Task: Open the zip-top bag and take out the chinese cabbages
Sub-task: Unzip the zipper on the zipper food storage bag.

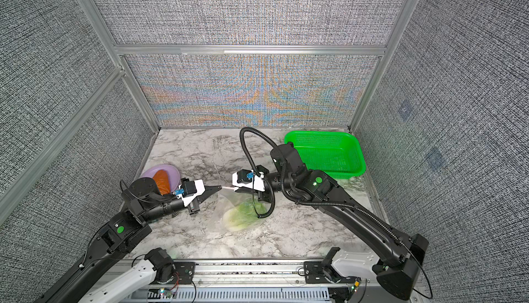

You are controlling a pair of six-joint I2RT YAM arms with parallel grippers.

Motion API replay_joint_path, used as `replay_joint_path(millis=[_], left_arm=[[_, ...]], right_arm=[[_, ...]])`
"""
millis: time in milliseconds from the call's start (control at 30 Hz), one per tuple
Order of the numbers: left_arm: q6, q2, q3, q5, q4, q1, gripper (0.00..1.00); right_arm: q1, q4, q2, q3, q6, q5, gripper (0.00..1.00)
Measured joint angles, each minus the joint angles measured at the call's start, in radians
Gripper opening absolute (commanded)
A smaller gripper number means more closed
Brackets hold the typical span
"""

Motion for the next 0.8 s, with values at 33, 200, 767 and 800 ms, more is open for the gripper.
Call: replay_joint_path(millis=[33,200,767,800], left_arm=[[0.000,0.000,0.000,-0.001,-0.003,0.000,0.00],[0.000,-0.004,0.000,-0.010,-0.006,0.000,0.00],[0.019,-0.009,0.011,-0.042,-0.028,0.000,0.00],[0.019,-0.010,0.011,-0.044,-0.028,0.000,0.00]], right_arm=[[-0.006,-0.001,-0.007,-0.007,0.000,0.002,0.00],[-0.036,-0.006,-0.040,-0.040,-0.003,0.002,0.00],[-0.134,0.015,-0.149,-0.161,0.017,0.011,0.00],[-0.143,0.016,-0.157,-0.166,0.017,0.014,0.00]])
